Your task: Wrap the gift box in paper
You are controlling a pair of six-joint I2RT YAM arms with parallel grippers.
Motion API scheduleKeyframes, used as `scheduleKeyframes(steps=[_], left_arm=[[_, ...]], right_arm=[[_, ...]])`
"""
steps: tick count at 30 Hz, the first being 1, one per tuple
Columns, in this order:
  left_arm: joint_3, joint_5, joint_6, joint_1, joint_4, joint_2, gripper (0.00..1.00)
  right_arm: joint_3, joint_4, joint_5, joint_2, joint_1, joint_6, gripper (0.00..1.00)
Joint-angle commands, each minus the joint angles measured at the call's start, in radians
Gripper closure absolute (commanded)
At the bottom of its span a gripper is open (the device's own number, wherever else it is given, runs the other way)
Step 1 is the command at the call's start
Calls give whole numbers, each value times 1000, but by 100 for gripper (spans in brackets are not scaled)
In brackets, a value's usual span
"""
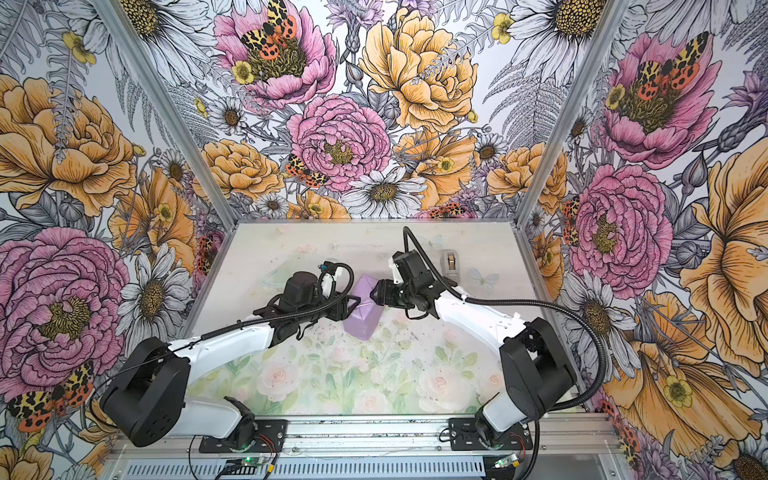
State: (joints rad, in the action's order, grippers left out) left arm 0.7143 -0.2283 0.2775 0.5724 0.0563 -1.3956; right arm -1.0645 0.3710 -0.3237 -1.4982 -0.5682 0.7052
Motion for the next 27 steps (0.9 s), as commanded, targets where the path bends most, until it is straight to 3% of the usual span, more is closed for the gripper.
scheduleKeyframes(steps=[1,10,12,13,15,18,22,27], left_arm=[[-35,84,-50,10,-122,-12,38],[-27,108,-60,19,-137,7,38],[-23,102,-51,23,-131,12,38],[-22,96,-39,20,-125,16,37],[2,81,-9,17,-148,35,37],[39,78,88,4,-166,84,36],[34,19,226,-13,-94,133,34],[53,-75,308,-19,-67,82,34]], right_arm=[[-29,9,-36,57,-1,4,37],[-40,8,-11,-46,-45,22,39],[-33,9,5,-74,-47,15,45],[-22,10,23,-86,-47,9,52],[1,10,58,-100,-46,-2,63],[21,9,63,-109,-45,-11,70],[27,9,55,-111,-45,-12,73],[37,9,51,-103,-45,-15,74]])
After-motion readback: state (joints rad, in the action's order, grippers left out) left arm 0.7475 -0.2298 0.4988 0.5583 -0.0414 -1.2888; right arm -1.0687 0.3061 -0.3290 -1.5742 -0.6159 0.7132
